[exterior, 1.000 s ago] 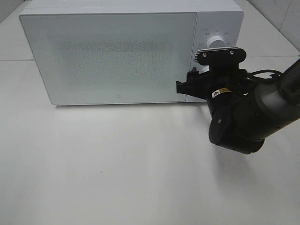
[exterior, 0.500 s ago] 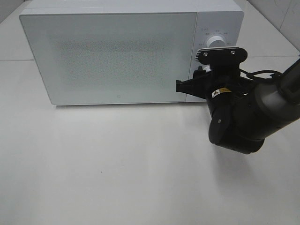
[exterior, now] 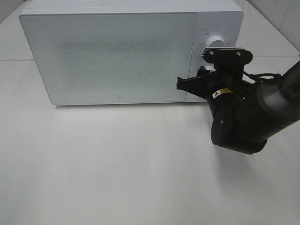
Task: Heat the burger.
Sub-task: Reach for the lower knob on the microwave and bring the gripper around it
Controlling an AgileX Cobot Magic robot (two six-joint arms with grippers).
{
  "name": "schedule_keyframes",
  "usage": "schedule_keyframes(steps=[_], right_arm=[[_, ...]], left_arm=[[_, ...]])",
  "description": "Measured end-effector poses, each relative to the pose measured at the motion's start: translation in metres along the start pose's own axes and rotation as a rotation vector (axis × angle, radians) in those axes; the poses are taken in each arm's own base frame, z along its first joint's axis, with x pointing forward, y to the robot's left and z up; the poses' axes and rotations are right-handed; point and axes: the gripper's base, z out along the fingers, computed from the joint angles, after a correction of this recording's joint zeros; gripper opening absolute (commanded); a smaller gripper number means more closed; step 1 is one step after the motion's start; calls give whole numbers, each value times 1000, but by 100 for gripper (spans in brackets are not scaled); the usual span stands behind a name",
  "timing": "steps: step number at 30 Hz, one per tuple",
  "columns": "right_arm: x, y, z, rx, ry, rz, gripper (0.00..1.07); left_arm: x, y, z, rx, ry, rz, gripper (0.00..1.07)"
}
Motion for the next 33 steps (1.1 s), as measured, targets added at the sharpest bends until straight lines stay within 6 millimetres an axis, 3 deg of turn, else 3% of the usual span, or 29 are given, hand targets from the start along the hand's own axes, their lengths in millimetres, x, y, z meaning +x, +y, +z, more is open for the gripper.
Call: schedule_keyframes(steps=[3, 7, 8, 10, 12, 13, 14, 15, 17, 18, 20, 23, 33], right_arm=[[0, -1, 0, 1, -2, 97, 7], [0, -1, 0, -1, -7, 402, 7], [0, -1, 0, -1, -7, 402, 7], [0, -2, 0, -8, -5, 624, 7], [1, -3, 0, -7, -4, 693, 7], [1, -4, 0, -9, 0, 871, 7], [1, -4, 0, -9, 0, 871, 7], [2, -5, 0, -7, 4, 1049, 7], [2, -5, 0, -6, 8, 1117, 7], [3, -5, 0, -7, 15, 1271, 7], [3, -5, 0, -8, 18, 1324, 7], [4, -6, 0, -3, 27, 1547, 7], [4, -6, 0, -1, 38, 1666, 8]], left_arm=[[0, 0, 0, 0, 0, 0, 100], [0, 0, 0, 0, 0, 0, 100], [0, 0, 0, 0, 0, 0, 100], [0, 0, 0, 0, 0, 0, 100], [0, 0, 0, 0, 0, 0, 100], [0, 0, 0, 0, 0, 0, 100], [0, 0, 0, 0, 0, 0, 100], [0, 0, 0, 0, 0, 0, 100], [0, 0, 0, 0, 0, 0, 100], [0, 0, 0, 0, 0, 0, 100], [0, 0, 0, 0, 0, 0, 100], [0, 0, 0, 0, 0, 0, 100], [0, 0, 0, 0, 0, 0, 100]])
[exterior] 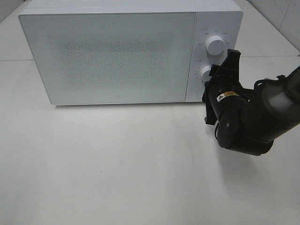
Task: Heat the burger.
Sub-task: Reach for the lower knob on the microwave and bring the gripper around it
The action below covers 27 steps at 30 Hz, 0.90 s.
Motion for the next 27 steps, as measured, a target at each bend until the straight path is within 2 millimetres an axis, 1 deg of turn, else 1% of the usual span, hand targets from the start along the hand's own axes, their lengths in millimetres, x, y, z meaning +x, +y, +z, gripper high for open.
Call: schedule_keyframes(steps=[14, 16, 17, 18, 19, 21, 24, 25, 27], right_arm=[[0, 0, 0, 1, 1, 4, 14], [0, 0, 0, 1, 1, -1, 23], [0, 0, 0, 1, 1, -1, 23], [0, 0, 0, 1, 1, -4, 26], [0, 0, 0, 1, 1, -4, 26], [0, 0, 0, 1, 1, -9, 40], [0, 0, 0, 1, 1, -9, 42], [0, 0, 0, 1, 1, -13, 46], [1, 0, 0, -1, 16, -35, 48]], left_arm=[[0, 0, 0, 0, 0, 0, 100], [0, 0, 0, 0, 0, 0, 100], [0, 0, 0, 0, 0, 0, 100], [0, 0, 0, 0, 0, 0, 100], [0, 0, 0, 0, 0, 0, 100], [0, 0, 0, 0, 0, 0, 100], [0, 0, 0, 0, 0, 0, 100], [0, 0, 0, 0, 0, 0, 100], [0, 0, 0, 0, 0, 0, 100]])
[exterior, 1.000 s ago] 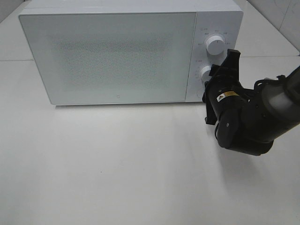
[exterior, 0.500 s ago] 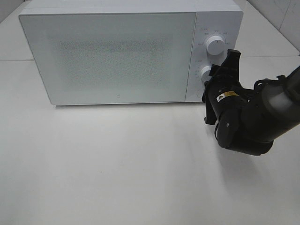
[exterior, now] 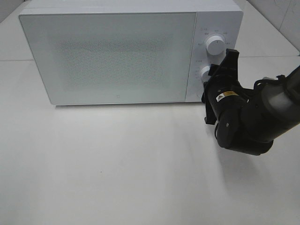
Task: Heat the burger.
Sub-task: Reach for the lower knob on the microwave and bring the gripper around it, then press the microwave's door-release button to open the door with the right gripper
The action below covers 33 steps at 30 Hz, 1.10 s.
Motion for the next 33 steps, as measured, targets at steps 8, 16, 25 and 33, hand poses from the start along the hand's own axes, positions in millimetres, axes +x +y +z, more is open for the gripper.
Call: schedule_keyframes(steps=[8, 16, 25, 33], right_arm=[[18, 6, -3, -53, 104, -137, 71], [10, 2, -12, -27, 89, -208, 84], [6, 21, -30, -81, 122, -413, 81], [-3, 36, -51, -113, 132, -492, 80]], left_arm=[[0, 0, 0, 0, 0, 0, 100], [0, 0, 0, 0, 0, 0, 100], [0, 0, 0, 0, 0, 0, 100], [0, 0, 0, 0, 0, 0, 100]])
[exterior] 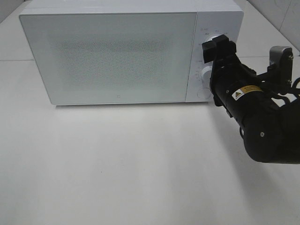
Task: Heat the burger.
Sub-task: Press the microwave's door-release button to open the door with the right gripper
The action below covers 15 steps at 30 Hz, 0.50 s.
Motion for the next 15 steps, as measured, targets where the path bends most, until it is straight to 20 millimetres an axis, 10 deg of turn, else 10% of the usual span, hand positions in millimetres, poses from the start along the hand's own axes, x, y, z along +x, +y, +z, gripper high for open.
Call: schedule_keyframes(steps=[15], right_arm=[[-24, 47, -39, 6, 135, -538, 78]], left_arm=[[0, 0, 0, 0, 0, 0, 100]])
